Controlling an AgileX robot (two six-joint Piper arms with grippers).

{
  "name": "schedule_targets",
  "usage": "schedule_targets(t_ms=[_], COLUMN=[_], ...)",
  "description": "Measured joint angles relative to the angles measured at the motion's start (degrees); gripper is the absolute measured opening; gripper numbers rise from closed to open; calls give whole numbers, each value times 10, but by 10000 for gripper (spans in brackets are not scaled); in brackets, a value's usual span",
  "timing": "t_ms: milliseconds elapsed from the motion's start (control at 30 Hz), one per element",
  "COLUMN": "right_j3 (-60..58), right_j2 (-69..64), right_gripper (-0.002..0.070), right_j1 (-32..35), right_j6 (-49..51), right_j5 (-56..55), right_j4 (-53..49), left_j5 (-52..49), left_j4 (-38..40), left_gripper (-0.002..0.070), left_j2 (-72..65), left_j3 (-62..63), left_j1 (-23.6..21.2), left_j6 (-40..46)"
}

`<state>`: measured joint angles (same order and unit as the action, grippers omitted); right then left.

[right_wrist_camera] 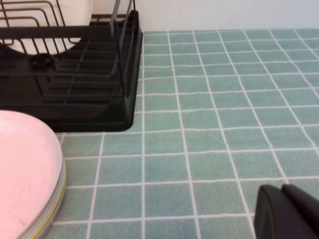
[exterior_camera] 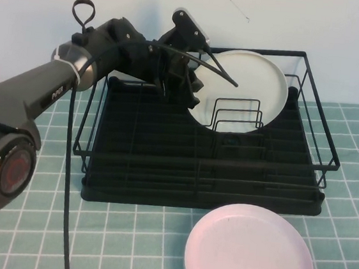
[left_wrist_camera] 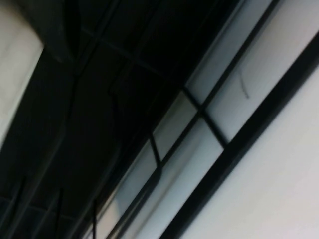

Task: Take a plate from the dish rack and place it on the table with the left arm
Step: Grasp the plate from the shelf, then place the plate from the table

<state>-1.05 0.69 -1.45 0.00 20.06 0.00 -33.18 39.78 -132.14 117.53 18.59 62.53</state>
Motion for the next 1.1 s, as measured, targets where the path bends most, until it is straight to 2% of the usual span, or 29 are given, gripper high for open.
schedule_targets(t_ms=[67,300,533,700,900,1100], right_j3=[0,0,0,0,0,0], right_j2=[0,0,0,0,0,0], right_gripper=[-1,-1,-1,-1,-1,-1], right_j1=[0,0,0,0,0,0], right_j6=[0,0,0,0,0,0], right_j5=[0,0,0,0,0,0], right_j4=[0,0,0,0,0,0], left_j5=[-4,3,43,27,-149,-363], left_j4=[6,5,-3,-26,-46,-27], left_gripper=[73,67,46,46,46,45], left_j2=[0,31,137,212,305,334], left_j3=[1,1,1,2,6,7], left_j1=[1,1,0,-2,-3,-3], left_j6=[0,0,0,-83,-238,-321])
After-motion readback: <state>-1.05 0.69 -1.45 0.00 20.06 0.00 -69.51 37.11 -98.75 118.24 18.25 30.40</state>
